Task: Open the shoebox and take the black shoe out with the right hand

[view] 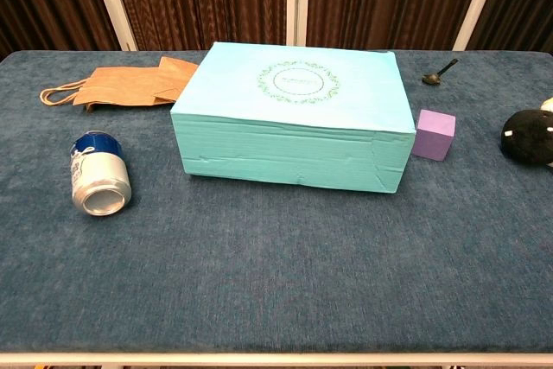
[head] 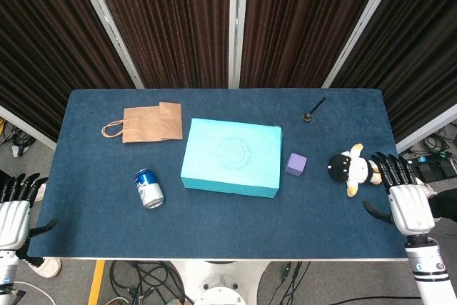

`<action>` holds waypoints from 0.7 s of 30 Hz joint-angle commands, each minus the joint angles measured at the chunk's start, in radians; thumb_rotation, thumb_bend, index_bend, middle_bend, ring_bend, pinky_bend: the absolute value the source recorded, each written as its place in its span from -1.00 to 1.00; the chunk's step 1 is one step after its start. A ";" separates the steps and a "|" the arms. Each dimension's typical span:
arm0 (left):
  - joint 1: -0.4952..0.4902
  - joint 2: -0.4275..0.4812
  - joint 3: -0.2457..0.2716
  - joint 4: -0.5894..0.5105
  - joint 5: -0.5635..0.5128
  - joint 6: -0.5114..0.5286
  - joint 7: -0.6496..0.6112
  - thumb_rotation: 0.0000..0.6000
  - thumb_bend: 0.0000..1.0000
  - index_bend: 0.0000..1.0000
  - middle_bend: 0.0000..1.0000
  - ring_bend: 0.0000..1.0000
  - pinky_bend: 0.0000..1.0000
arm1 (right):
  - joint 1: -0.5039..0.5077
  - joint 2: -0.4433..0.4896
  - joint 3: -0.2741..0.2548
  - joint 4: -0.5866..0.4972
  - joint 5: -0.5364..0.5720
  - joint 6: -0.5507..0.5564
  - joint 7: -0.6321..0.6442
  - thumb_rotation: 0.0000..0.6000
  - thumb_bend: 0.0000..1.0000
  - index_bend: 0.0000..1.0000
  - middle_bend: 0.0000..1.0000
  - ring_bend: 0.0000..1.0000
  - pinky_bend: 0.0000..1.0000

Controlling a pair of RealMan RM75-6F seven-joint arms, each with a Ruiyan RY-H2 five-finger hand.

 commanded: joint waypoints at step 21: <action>0.036 0.014 0.019 -0.023 -0.019 0.024 0.007 1.00 -1.00 -0.65 -0.83 -0.97 -0.91 | 0.366 -0.229 0.133 0.272 0.029 -0.427 -0.149 1.00 -0.80 -1.00 -0.92 -1.00 -1.00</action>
